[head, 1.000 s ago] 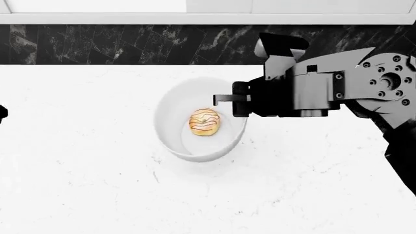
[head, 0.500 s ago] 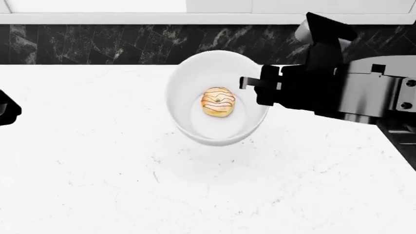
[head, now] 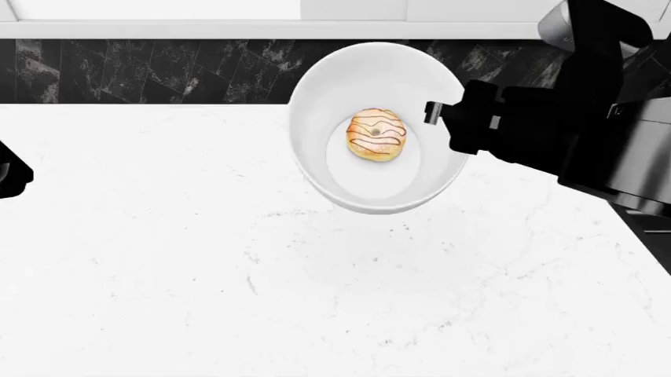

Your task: Pick up the bowl with donut and place it on the tray. Pick up the cupcake and place it on the tray.

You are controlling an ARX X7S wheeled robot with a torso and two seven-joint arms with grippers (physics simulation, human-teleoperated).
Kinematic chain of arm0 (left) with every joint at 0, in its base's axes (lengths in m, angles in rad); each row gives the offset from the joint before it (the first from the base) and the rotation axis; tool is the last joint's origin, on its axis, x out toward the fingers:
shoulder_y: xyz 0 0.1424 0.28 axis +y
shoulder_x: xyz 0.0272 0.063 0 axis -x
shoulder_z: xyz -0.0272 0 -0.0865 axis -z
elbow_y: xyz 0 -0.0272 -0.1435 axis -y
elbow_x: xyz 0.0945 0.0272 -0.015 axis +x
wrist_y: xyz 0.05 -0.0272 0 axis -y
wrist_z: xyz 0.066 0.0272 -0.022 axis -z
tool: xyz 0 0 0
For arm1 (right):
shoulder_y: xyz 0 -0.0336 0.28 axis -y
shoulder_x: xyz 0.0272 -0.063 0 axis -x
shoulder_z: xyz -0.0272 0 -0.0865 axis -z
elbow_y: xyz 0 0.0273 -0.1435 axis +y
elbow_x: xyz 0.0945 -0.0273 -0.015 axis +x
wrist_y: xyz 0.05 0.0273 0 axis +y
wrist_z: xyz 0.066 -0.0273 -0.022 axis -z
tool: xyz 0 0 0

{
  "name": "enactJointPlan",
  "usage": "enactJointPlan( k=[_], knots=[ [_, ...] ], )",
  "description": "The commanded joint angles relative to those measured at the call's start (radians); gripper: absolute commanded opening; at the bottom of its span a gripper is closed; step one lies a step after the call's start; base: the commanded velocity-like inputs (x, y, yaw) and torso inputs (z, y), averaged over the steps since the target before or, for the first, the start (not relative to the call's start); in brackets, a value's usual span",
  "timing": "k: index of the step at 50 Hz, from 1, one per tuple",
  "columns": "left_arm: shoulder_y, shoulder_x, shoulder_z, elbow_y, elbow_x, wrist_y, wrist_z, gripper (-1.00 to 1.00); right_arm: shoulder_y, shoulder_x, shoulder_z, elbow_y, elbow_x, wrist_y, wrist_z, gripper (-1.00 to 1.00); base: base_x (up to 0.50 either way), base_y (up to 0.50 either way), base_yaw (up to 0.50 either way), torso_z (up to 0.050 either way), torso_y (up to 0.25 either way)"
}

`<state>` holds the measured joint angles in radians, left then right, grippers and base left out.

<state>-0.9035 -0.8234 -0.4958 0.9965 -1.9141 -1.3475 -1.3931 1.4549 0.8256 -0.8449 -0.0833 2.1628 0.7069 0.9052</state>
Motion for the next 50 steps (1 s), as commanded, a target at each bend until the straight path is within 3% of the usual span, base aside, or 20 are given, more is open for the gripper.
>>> enactJointPlan(
  k=[1, 5, 35, 50],
  knots=[
    [-0.003, -0.01, 0.009, -0.001, 0.0, 0.013, -0.008, 1.0, -0.014, 0.04, 0.058, -0.061, -0.016, -0.046, -0.03, -1.0, 0.0, 0.0, 0.0, 0.0, 0.0],
    [-0.004, -0.013, 0.014, -0.001, -0.001, 0.018, -0.011, 1.0, -0.025, 0.052, 0.067, -0.078, -0.018, -0.054, -0.039, -1.0, 0.0, -0.03, 0.0, 0.0, 0.003],
    [0.016, 0.003, -0.022, 0.016, 0.038, -0.002, 0.046, 1.0, -0.057, 0.089, 0.084, -0.122, -0.021, -0.064, -0.059, -1.0, -0.11, -0.5, 0.0, 0.0, 0.0],
    [-0.007, -0.034, 0.017, 0.014, -0.013, 0.042, -0.017, 1.0, -0.055, 0.095, 0.087, -0.126, -0.021, -0.06, -0.062, -1.0, -0.05, -0.5, 0.0, 0.0, 0.0]
  ],
)
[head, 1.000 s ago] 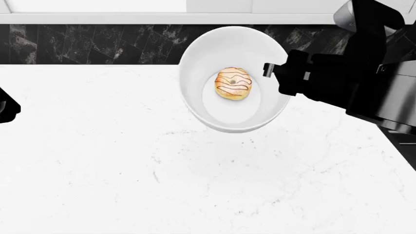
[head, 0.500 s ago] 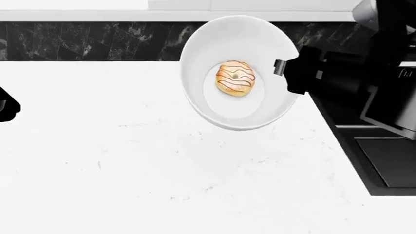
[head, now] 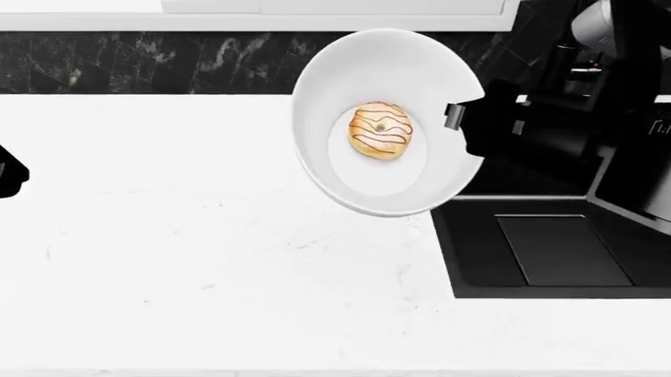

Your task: Pick up the bowl with donut and place it on the tray. Pick up the cupcake and place it on the tray.

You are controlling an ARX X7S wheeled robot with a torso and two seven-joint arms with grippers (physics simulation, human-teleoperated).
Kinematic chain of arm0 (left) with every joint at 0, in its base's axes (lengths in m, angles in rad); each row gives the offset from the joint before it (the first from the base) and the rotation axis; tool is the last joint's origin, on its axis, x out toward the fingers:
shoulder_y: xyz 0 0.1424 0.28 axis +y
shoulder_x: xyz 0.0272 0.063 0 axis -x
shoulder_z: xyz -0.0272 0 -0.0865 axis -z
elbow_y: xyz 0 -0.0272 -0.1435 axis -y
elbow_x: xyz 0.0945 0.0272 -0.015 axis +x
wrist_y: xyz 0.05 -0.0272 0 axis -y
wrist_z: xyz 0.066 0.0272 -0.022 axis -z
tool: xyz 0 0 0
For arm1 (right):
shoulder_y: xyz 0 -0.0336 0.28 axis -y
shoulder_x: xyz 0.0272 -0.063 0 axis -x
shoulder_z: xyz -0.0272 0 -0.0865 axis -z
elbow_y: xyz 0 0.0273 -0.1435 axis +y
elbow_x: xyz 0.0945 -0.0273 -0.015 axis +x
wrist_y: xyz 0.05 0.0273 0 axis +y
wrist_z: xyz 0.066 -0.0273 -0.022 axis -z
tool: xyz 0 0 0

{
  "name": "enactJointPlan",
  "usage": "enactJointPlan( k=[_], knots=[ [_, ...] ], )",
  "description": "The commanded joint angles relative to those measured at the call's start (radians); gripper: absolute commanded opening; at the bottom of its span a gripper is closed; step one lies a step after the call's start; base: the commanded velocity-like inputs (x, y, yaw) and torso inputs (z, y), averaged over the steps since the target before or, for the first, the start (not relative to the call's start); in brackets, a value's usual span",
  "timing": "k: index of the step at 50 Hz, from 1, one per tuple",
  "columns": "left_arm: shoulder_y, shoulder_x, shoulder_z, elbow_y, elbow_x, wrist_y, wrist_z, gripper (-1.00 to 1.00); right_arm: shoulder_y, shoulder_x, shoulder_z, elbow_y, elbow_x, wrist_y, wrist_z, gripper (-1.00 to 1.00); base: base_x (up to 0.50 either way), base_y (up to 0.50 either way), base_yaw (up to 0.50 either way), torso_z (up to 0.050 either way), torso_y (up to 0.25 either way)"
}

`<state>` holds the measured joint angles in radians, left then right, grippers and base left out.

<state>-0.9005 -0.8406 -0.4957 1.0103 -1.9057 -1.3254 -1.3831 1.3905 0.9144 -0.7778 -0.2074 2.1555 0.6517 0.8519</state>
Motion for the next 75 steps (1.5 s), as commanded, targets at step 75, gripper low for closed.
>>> enactJointPlan(
  k=[75],
  knots=[
    [-0.023, -0.025, 0.037, 0.0, -0.003, 0.032, -0.017, 1.0, -0.017, 0.039, 0.032, -0.024, -0.027, -0.007, -0.022, -1.0, 0.0, -0.5, 0.0, 0.0, 0.001]
  ],
)
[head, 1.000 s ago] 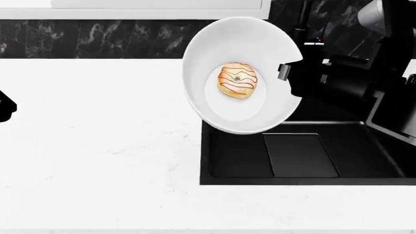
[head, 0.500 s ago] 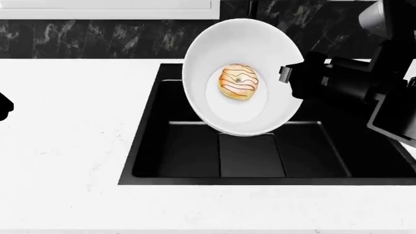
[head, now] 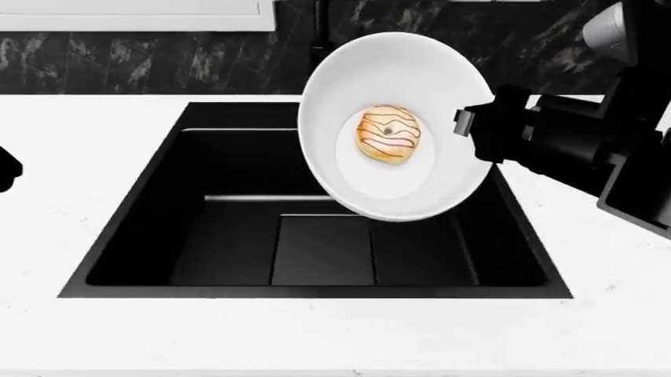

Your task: Pick up the bowl with donut and place it on the tray. Pick up the cupcake and place it on the tray.

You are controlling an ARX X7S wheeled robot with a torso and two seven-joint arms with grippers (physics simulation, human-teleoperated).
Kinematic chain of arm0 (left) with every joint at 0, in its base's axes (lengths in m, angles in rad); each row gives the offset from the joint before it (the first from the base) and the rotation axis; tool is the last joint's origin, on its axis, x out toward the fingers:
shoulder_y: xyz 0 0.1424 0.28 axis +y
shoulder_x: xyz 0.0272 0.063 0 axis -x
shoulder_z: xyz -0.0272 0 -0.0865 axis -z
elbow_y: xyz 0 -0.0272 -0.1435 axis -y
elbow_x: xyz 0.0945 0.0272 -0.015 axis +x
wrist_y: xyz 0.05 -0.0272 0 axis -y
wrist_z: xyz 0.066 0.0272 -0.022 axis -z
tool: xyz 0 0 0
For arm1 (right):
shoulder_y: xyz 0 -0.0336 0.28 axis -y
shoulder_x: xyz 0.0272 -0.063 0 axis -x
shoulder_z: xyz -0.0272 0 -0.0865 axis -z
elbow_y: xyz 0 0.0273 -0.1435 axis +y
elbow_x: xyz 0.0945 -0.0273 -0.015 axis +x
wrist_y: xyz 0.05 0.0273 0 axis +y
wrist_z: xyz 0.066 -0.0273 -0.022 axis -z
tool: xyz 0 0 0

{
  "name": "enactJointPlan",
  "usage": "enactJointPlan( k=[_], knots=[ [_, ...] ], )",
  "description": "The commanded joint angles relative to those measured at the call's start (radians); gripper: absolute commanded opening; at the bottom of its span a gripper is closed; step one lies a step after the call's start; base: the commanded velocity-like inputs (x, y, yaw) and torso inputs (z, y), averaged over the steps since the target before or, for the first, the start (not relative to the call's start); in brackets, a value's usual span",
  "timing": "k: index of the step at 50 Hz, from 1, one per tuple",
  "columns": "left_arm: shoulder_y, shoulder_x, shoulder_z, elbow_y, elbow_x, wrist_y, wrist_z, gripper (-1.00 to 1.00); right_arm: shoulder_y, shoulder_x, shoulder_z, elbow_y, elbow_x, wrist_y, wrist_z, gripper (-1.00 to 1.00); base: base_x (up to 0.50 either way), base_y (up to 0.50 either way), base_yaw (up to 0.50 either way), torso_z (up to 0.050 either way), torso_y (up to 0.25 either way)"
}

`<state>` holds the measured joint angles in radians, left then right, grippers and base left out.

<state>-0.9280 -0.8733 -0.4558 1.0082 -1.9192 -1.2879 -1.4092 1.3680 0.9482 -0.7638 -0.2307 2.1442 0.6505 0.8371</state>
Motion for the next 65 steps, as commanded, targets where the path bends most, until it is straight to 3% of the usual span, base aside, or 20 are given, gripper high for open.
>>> enactJointPlan(
  k=[1, 36, 65],
  knots=[
    [0.007, 0.009, -0.006, 0.003, 0.012, -0.008, 0.012, 1.0, 0.004, 0.005, 0.018, -0.002, -0.015, -0.007, -0.007, -1.0, 0.0, -0.5, 0.0, 0.0, 0.0],
    [-0.045, -0.025, 0.075, -0.005, -0.026, 0.038, -0.048, 1.0, 0.003, 0.02, 0.029, -0.013, -0.01, -0.008, -0.01, -1.0, 0.0, -0.5, 0.0, 0.0, 0.001],
    [-0.035, -0.039, 0.069, 0.0, -0.023, 0.05, -0.043, 1.0, -0.005, 0.029, 0.034, -0.022, -0.017, -0.014, -0.006, -1.0, 0.0, -0.5, 0.0, 0.0, 0.001]
  ],
)
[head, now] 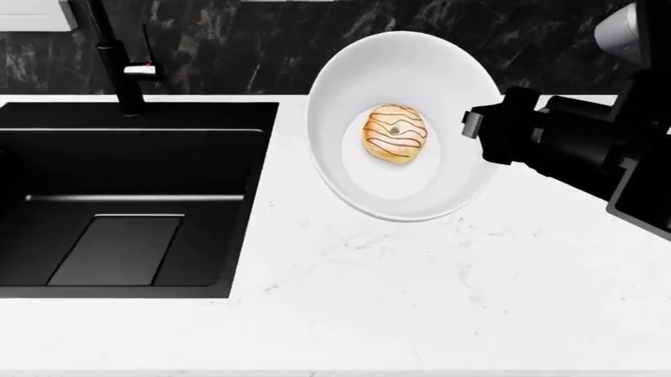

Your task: Pick up the bowl with donut and place it on the tray. Pick up the cupcake and place it on the tray.

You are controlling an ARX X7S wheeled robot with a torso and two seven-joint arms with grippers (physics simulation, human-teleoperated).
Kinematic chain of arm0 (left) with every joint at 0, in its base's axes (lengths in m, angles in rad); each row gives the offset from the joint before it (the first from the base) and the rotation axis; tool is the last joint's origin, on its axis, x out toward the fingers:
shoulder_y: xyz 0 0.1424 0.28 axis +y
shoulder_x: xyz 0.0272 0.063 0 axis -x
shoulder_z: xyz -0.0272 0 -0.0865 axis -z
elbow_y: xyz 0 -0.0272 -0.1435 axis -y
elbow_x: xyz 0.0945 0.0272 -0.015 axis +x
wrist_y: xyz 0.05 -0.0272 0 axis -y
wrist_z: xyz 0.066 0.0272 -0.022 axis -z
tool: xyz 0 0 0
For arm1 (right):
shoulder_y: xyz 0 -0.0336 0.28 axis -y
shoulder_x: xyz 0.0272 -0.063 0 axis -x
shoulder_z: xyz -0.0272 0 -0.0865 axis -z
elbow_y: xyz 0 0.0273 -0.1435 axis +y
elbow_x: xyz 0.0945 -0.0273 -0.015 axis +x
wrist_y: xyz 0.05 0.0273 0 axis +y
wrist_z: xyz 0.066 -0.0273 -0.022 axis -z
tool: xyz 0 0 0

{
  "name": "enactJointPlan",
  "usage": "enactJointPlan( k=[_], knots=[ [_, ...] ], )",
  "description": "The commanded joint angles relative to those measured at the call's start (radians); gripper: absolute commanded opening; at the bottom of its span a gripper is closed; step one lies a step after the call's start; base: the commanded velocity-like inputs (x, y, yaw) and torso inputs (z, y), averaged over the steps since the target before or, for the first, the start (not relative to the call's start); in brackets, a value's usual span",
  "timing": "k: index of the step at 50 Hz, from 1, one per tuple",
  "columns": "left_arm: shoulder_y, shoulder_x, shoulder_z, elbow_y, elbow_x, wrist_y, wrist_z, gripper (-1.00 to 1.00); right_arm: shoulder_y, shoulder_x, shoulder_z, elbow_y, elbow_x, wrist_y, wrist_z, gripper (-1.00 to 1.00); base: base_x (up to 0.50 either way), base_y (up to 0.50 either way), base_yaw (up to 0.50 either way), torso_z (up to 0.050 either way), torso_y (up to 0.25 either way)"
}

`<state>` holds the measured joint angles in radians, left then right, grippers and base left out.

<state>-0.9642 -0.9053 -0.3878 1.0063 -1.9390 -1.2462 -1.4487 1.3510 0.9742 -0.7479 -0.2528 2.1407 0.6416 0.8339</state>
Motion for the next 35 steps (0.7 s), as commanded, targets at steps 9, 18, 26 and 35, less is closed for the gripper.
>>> enactJointPlan(
  k=[9, 18, 26, 35],
  knots=[
    [-0.003, -0.003, 0.012, 0.002, 0.004, 0.01, -0.004, 1.0, 0.009, 0.005, 0.02, -0.003, -0.015, -0.006, -0.006, -1.0, 0.0, -0.5, 0.0, 0.0, 0.001],
    [0.0, -0.005, 0.011, 0.003, 0.001, 0.016, -0.006, 1.0, 0.01, 0.008, 0.023, -0.006, -0.012, -0.006, -0.005, -1.0, 0.0, -0.5, 0.0, 0.001, 0.0],
    [0.021, 0.01, -0.008, 0.006, 0.019, 0.004, 0.013, 1.0, 0.012, 0.008, 0.023, -0.002, -0.016, -0.004, -0.005, -1.0, 0.0, -0.5, 0.0, 0.0, 0.001],
    [0.014, 0.003, 0.001, 0.005, 0.015, 0.009, 0.006, 1.0, 0.013, 0.012, 0.026, -0.006, -0.015, -0.004, -0.001, -1.0, 0.0, -0.5, 0.0, 0.0, 0.0]
  ],
)
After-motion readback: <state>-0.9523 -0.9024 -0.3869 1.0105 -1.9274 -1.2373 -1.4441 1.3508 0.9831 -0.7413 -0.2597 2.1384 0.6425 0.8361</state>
